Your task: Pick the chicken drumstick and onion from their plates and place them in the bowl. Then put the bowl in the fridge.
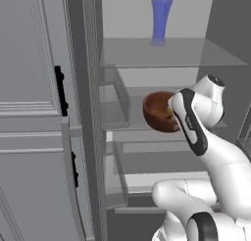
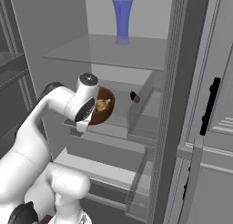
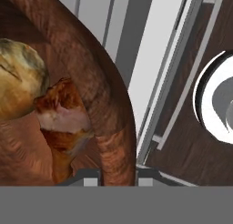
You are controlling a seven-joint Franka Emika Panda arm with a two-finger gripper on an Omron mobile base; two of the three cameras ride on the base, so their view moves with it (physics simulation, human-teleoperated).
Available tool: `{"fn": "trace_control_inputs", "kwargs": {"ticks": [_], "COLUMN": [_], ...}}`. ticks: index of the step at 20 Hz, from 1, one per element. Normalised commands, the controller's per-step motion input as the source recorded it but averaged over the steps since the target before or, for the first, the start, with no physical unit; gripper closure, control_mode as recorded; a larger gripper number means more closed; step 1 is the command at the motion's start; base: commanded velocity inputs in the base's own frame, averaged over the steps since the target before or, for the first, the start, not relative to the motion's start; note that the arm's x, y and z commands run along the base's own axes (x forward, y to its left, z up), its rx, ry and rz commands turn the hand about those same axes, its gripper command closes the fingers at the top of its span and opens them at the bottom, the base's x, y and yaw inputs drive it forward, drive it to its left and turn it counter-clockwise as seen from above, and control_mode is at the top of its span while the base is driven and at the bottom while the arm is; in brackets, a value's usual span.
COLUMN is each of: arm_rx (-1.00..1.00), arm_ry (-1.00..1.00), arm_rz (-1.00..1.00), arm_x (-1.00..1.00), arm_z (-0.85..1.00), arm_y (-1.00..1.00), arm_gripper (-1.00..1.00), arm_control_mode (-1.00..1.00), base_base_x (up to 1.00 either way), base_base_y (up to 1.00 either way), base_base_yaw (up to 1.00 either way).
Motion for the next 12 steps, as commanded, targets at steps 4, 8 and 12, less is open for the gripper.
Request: {"fn": "trace_control_inputs", "kwargs": {"ticks": [4,8,12], "arm_rx": [0.00,0.00,0.00], "arm_ry": [-0.06,-0.01,0.00], "arm_rz": [0.00,0.00,0.00], "arm_x": [0.60,0.62,0.48], "arm_z": [-0.24,-0.20,-0.14], "arm_y": [0.12,0.00,0.00], "arm_gripper": [1.00,1.00,1.00], "arm_control_mode": [-1.00,-1.00,-1.00], "base_base_x": [0.00,0.00,0.00], "base_base_y": [0.00,0.00,0.00], "base_base_yaw": [0.00,0.00,0.00]}}
